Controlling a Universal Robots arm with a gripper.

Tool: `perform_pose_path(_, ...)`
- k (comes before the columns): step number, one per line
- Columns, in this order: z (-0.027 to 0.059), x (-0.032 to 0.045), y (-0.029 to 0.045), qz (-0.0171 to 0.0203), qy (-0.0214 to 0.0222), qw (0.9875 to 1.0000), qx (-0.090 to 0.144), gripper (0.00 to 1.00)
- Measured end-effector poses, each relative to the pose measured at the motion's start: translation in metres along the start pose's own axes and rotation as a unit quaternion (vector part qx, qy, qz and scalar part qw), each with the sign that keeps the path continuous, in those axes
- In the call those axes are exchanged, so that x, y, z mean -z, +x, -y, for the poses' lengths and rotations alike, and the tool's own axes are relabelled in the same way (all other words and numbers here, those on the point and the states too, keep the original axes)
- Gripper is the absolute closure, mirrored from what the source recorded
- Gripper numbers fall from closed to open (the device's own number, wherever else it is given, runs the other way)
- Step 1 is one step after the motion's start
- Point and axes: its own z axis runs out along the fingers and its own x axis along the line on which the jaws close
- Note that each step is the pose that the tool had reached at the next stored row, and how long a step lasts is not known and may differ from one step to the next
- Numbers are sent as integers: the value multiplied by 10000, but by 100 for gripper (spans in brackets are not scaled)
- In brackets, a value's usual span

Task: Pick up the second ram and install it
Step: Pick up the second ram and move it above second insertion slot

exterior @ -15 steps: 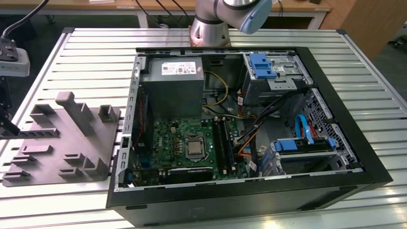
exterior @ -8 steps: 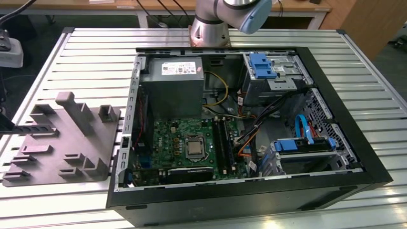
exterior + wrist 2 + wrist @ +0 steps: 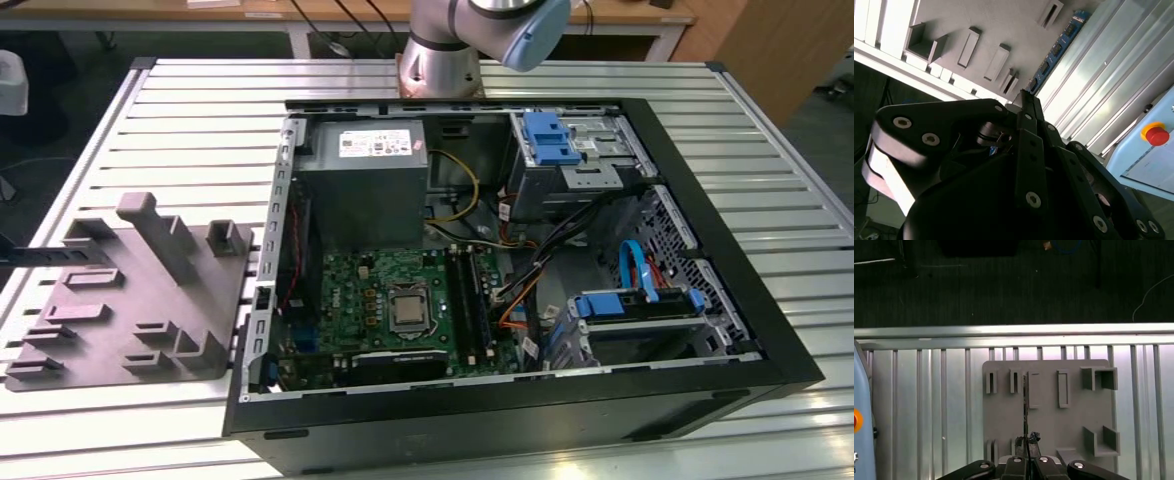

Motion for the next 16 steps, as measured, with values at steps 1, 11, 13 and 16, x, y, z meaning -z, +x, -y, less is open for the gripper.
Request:
perform_pose_path(1,-1,25,-2,0,0,10000,0,88)
perform_pose_path(11,-11,276,-31,0,0,10000,0,88)
perform_pose_path(13,-13,326,-36,0,0,10000,0,88)
perform_pose_path(16,-16,400,-44,0,0,10000,0,88)
